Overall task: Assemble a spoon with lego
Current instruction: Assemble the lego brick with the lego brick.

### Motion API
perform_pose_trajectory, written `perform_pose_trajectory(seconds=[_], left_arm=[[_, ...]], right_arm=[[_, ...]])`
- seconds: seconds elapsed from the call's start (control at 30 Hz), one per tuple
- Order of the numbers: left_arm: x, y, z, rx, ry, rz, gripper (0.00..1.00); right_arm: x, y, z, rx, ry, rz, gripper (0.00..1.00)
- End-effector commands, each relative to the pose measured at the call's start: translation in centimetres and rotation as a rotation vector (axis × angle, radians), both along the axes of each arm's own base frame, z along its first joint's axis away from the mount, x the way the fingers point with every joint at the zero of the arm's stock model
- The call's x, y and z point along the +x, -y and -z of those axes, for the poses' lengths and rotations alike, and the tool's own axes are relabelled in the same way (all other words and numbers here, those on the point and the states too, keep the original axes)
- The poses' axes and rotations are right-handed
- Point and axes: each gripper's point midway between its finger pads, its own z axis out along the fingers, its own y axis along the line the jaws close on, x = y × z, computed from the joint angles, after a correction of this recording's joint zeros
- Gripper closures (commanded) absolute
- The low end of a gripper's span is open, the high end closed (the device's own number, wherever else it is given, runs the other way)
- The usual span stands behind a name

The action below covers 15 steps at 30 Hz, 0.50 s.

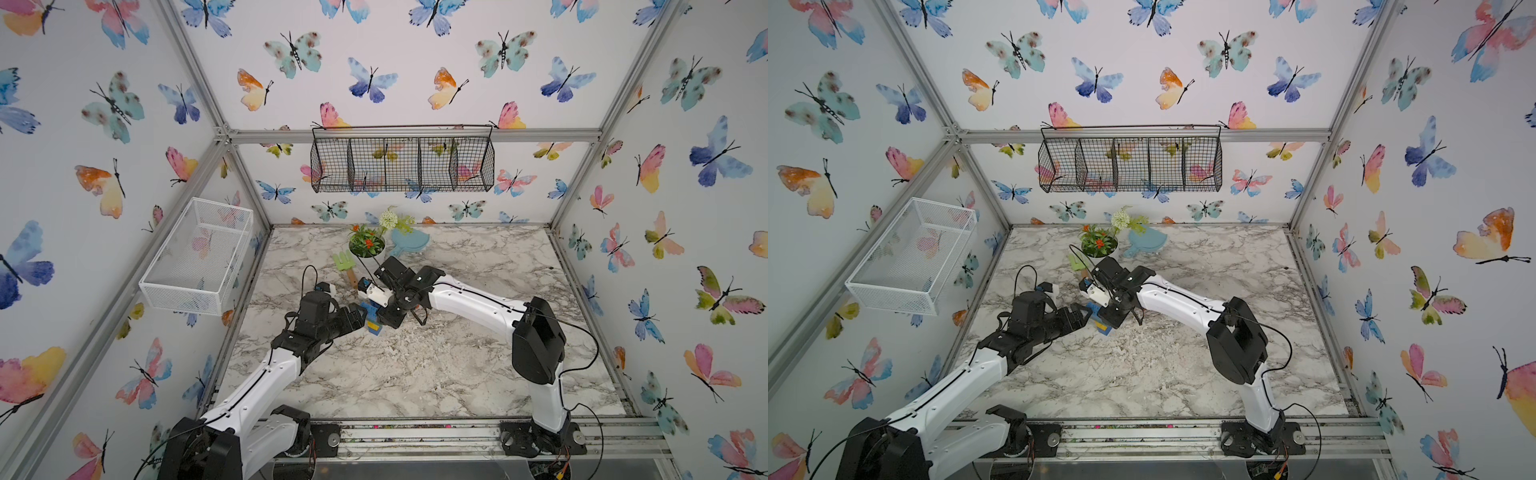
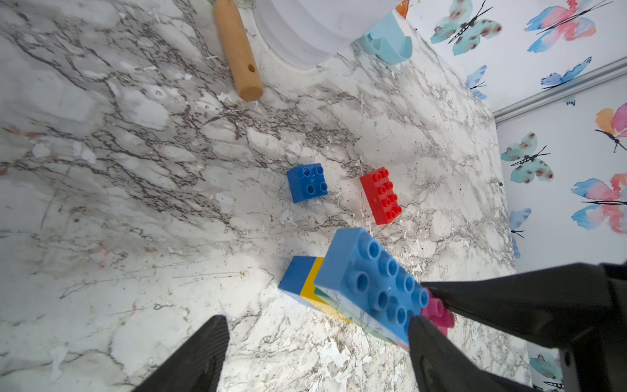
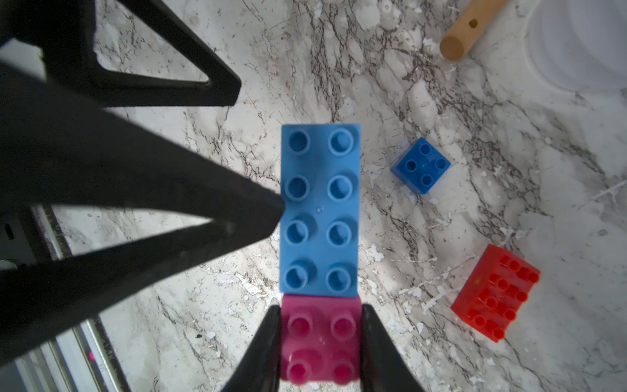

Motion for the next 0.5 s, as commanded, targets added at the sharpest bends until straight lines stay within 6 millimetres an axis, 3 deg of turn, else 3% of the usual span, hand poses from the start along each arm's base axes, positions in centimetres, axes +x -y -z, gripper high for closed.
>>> perform_pose_trajectory(seconds=[0.0, 0.47], left_arm=[[0.7, 0.5, -0.5, -0.012, 0.006, 0.024, 0.15], [0.7, 0.7, 0.8, -0.002, -0.017, 0.041, 0.16]], right_arm=[[-1.2, 1.9, 3.7, -0.139, -0.066, 0.007, 0.98], [-1.6, 1.5, 4.3, -0.160, -0.082, -0.005, 0.98]])
